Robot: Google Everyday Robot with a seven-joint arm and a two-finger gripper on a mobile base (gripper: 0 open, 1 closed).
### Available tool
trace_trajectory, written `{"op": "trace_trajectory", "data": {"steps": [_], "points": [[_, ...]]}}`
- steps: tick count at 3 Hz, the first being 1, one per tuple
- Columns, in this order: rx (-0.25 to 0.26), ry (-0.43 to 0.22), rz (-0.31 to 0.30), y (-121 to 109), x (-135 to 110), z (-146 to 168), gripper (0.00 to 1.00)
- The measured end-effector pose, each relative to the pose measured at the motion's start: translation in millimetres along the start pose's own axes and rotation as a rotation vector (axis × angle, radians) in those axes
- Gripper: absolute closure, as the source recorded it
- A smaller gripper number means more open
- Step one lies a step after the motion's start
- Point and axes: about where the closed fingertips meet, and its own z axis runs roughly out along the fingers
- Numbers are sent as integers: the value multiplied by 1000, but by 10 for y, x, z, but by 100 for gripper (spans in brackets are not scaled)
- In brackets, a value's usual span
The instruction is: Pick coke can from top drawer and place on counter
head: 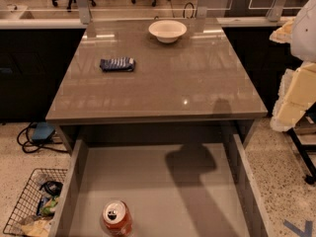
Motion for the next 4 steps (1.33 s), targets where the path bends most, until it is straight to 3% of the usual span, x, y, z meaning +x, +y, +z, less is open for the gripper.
{"op": "trace_trajectory", "data": {"steps": [2,3,4], "points": [[-11,-36,7,17,33,70,0],[-75,-246,41,209,299,624,0],[-123,-397,74,452,412,1027,0]]}}
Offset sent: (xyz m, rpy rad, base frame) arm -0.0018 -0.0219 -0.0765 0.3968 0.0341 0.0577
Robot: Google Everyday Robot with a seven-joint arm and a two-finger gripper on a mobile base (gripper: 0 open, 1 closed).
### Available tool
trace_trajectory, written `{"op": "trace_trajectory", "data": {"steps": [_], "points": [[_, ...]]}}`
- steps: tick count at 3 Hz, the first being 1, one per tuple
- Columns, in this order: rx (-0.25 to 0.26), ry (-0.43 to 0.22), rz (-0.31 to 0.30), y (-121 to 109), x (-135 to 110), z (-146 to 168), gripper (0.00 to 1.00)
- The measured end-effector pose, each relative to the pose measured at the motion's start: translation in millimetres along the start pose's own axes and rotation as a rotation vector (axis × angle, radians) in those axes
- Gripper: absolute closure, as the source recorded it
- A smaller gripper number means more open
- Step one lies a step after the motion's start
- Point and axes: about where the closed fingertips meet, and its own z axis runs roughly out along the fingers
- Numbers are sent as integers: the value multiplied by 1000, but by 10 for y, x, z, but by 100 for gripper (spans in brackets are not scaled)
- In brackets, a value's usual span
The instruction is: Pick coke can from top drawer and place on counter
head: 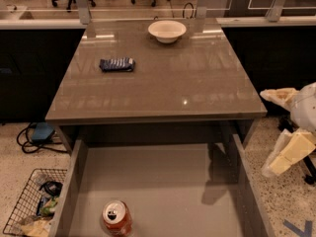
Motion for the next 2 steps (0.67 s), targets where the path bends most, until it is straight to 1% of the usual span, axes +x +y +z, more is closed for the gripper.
{"op": "trace_trajectory", "data": {"steps": [1,2], "points": [[-18,-144,9,222,147,324,0],[-27,-252,6,435,222,622,0]]}}
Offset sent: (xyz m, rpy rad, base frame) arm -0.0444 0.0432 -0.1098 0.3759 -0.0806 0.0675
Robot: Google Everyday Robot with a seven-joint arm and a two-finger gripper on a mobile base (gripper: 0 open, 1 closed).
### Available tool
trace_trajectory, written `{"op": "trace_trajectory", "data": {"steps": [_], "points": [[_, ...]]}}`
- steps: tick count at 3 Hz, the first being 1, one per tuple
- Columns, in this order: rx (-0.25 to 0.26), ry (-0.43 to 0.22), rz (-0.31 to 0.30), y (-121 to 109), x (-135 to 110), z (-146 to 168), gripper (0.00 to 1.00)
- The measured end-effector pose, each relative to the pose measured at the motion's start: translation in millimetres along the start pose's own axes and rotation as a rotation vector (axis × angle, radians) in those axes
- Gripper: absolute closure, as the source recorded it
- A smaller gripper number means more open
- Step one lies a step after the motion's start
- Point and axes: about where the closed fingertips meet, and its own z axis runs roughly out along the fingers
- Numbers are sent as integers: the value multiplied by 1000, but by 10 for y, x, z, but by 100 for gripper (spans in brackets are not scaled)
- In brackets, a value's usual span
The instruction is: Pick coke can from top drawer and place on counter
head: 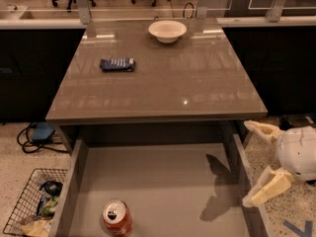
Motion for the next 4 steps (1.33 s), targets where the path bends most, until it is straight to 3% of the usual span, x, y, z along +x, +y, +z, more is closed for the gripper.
{"op": "trace_trajectory", "data": {"steps": [1,2,3,4], "points": [[-34,-106,-3,219,95,366,0],[-35,-108,-3,217,90,370,0],[-67,-166,-2,187,81,679,0],[-133,-234,-5,255,62,1174,0]]}}
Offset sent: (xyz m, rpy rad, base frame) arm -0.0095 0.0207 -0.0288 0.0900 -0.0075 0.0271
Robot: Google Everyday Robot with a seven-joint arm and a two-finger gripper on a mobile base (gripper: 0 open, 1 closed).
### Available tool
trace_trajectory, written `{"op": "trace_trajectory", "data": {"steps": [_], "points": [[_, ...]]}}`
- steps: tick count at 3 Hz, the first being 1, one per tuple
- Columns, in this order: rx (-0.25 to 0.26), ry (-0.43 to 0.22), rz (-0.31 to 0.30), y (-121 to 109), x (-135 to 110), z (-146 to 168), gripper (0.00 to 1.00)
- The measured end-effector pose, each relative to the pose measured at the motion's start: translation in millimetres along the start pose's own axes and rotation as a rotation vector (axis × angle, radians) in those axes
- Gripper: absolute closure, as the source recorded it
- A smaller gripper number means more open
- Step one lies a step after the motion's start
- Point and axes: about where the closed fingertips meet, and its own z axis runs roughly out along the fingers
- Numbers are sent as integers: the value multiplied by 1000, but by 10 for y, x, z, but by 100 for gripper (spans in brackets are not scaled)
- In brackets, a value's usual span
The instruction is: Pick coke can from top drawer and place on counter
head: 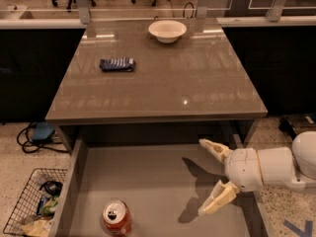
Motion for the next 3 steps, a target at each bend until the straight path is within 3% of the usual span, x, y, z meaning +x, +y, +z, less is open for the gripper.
{"op": "trace_trajectory", "data": {"steps": [3], "points": [[-150,-123,-48,516,5,965,0]]}}
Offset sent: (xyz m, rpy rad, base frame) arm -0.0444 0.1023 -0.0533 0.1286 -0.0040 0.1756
